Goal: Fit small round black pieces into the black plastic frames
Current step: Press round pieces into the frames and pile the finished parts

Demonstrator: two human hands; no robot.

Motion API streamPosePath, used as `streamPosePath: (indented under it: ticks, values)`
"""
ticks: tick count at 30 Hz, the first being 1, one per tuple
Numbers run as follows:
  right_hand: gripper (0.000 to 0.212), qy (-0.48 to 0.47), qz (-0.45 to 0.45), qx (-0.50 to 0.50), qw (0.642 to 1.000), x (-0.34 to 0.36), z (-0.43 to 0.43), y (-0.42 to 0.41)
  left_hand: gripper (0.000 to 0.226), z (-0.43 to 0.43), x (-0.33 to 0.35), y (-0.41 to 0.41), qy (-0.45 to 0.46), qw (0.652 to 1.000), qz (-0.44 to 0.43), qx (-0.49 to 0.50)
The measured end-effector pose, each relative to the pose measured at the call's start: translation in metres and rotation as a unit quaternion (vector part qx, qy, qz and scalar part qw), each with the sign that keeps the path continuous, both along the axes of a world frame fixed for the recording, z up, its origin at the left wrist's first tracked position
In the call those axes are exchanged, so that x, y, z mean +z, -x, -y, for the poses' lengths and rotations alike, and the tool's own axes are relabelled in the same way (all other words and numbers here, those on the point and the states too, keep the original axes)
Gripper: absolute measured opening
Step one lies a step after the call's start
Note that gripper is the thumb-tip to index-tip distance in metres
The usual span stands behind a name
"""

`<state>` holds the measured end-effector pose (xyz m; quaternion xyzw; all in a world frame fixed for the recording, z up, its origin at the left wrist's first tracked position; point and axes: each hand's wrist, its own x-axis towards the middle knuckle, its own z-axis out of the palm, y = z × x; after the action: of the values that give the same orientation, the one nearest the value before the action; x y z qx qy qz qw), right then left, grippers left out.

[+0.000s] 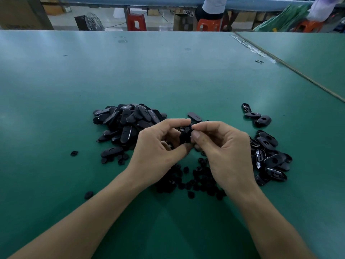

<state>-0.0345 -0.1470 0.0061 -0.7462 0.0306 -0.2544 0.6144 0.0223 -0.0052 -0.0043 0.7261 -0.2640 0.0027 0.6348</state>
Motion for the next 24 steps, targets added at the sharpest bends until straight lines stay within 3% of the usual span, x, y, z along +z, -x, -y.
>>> streamPosePath:
  ticks: [3,12,24]
  values:
    - [0.02,0.008,0.008,-0.005,1.0,0.0013,-0.0001,0.0006,0.027,0.0,-0.0003,-0.0013,0.009,1.0,0.02,0.007]
    - [0.016,0.048,-0.043,-0.001,0.998,-0.0017,-0.0043,0.002,0.013,0.0,0.0013,-0.0027,0.114,0.992,-0.036,0.044]
    - [0.024,0.087,-0.041,0.0,0.995,0.0039,-0.0042,0.0052,0.014,-0.0018,-0.0001,-0.0003,0.094,0.994,-0.053,0.014]
